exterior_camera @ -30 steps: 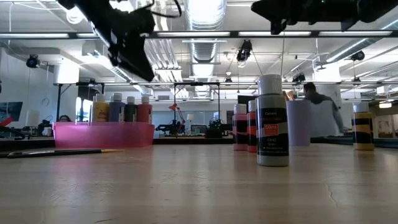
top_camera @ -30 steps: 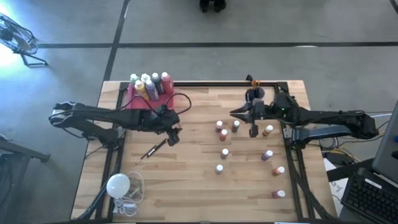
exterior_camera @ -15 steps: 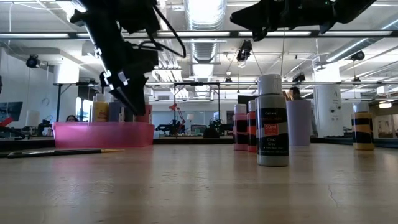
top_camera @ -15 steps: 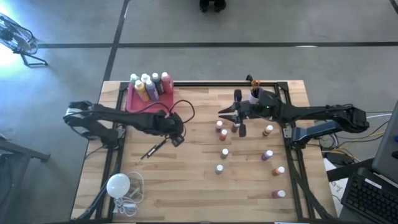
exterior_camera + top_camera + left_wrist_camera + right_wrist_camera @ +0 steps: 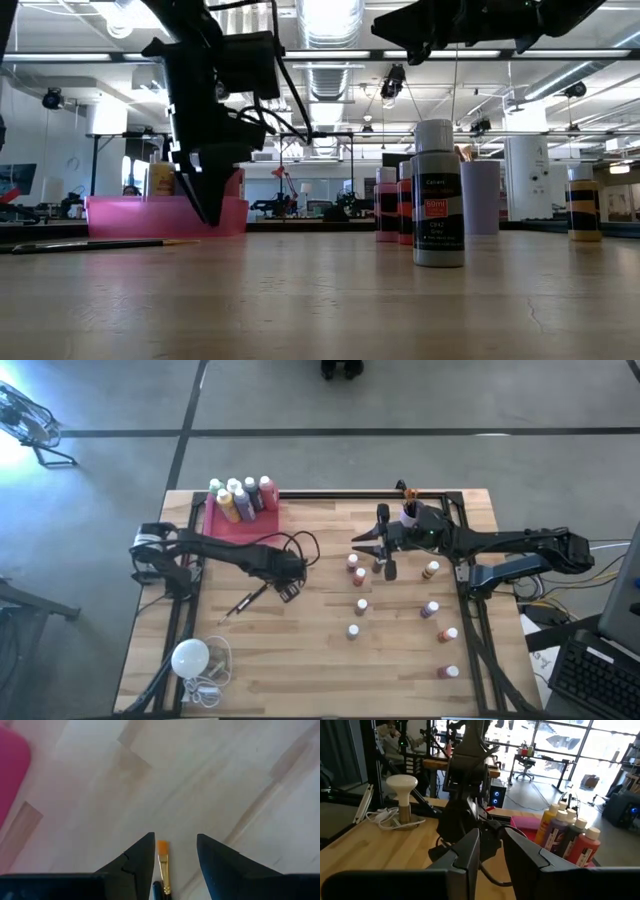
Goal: Pick & Place Paint Supplies
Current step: Put the gold paint brush into the purple cup
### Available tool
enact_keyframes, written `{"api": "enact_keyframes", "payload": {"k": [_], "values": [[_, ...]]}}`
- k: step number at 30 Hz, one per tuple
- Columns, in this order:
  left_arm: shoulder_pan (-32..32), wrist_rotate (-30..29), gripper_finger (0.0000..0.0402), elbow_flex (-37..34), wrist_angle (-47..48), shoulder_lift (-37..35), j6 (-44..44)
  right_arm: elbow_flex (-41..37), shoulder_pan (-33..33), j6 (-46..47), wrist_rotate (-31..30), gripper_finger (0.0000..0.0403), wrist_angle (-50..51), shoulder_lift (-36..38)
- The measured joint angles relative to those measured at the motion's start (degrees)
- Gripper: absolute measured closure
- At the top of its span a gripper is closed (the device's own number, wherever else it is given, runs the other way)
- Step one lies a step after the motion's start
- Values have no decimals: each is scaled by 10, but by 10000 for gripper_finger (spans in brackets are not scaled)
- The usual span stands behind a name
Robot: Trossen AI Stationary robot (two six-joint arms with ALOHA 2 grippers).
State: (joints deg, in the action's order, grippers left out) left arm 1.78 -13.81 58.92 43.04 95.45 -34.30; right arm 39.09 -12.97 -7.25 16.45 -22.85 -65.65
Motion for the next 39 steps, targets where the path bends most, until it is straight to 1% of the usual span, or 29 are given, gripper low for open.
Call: {"api": "enact_keyframes", "payload": {"k": [8, 14, 21, 25, 34, 39], "values": [[17, 5, 250, 0, 14, 3, 8, -1, 0, 0, 0, 348, 3, 0], [38, 29, 250, -3, 10, 3, 23, -2, 0, -2, 0, 360, 4, 0], [41, 58, 250, -27, -5, 3, 23, -3, 0, -2, 0, 345, 4, 0], [42, 74, 250, -45, -39, 3, 22, -3, 0, -2, 0, 333, 4, 0], [52, 81, 251, -57, -55, 2, 23, -3, 0, -2, 0, 313, 4, 0], [52, 86, 267, -57, -55, 2, 22, -3, 0, -2, 0, 316, 4, 0]]}}
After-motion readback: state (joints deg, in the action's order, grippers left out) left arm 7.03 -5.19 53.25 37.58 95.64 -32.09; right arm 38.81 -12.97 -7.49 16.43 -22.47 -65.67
